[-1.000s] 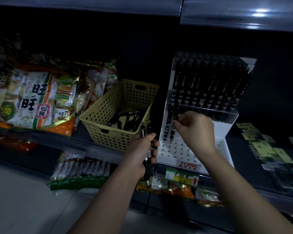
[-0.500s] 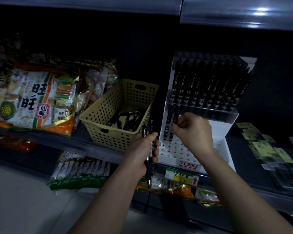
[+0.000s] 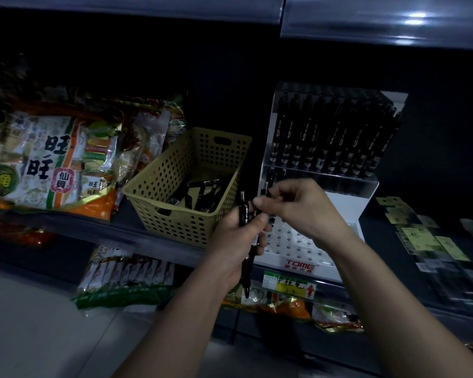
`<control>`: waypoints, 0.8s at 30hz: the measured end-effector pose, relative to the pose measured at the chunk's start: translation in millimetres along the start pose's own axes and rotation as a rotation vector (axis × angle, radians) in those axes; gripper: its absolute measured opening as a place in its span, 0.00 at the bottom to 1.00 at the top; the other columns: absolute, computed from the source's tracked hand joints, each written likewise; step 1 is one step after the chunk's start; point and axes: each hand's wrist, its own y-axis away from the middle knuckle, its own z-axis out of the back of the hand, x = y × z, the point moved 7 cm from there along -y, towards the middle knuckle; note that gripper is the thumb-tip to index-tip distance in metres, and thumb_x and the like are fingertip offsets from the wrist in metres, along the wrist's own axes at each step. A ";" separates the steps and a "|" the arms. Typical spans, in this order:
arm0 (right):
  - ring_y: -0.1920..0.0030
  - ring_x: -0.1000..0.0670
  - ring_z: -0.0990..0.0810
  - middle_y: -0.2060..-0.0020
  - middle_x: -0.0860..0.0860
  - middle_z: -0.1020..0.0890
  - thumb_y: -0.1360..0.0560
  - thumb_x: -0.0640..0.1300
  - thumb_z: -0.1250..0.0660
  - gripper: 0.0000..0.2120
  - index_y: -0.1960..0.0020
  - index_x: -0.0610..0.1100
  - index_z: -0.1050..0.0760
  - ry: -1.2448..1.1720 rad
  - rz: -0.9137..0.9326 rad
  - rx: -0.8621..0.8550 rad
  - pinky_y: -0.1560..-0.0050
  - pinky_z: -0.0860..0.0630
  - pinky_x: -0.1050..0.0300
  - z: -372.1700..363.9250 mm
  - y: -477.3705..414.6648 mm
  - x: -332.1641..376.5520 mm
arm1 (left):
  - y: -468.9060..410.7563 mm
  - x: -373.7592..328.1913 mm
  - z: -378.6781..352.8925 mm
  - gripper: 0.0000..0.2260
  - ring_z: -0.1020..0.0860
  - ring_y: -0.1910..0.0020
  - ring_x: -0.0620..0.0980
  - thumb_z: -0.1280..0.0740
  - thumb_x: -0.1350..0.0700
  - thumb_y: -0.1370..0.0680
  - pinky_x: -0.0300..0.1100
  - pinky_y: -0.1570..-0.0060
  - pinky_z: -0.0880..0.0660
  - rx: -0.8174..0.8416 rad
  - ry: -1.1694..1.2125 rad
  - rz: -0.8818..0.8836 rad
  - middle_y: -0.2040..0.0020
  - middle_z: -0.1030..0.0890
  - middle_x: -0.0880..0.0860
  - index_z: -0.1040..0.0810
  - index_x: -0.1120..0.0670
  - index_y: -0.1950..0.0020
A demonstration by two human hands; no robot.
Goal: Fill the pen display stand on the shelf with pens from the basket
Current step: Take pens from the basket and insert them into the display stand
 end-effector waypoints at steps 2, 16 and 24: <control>0.67 0.51 0.26 0.65 0.39 0.21 0.28 0.48 0.27 0.10 0.60 0.41 0.19 -0.081 0.016 -0.012 0.65 0.30 0.56 4.8 0.9 0.9 | 1.3 -2.5 -0.4 0.07 0.25 0.68 0.46 0.36 0.59 0.20 0.38 0.69 0.27 0.004 0.011 -0.011 0.64 0.20 0.50 0.21 0.52 0.46; 0.66 0.50 0.21 0.66 0.47 0.18 0.38 0.40 0.27 0.11 0.56 0.40 0.22 -0.485 -0.044 0.139 0.71 0.27 0.63 15.0 0.6 -5.3 | 6.2 -2.2 -6.9 0.09 0.30 0.75 0.45 0.40 0.52 0.19 0.37 0.75 0.36 0.081 0.033 0.043 0.67 0.20 0.53 0.25 0.54 0.55; 0.68 0.52 0.20 0.69 0.48 0.20 0.30 0.37 0.27 0.06 0.59 0.41 0.24 -0.377 0.094 -0.150 0.68 0.24 0.60 43.8 -0.7 3.7 | 4.5 9.3 -3.5 0.12 0.25 0.73 0.47 0.39 0.49 0.20 0.37 0.77 0.31 -0.041 -0.021 0.143 0.62 0.17 0.53 0.24 0.56 0.47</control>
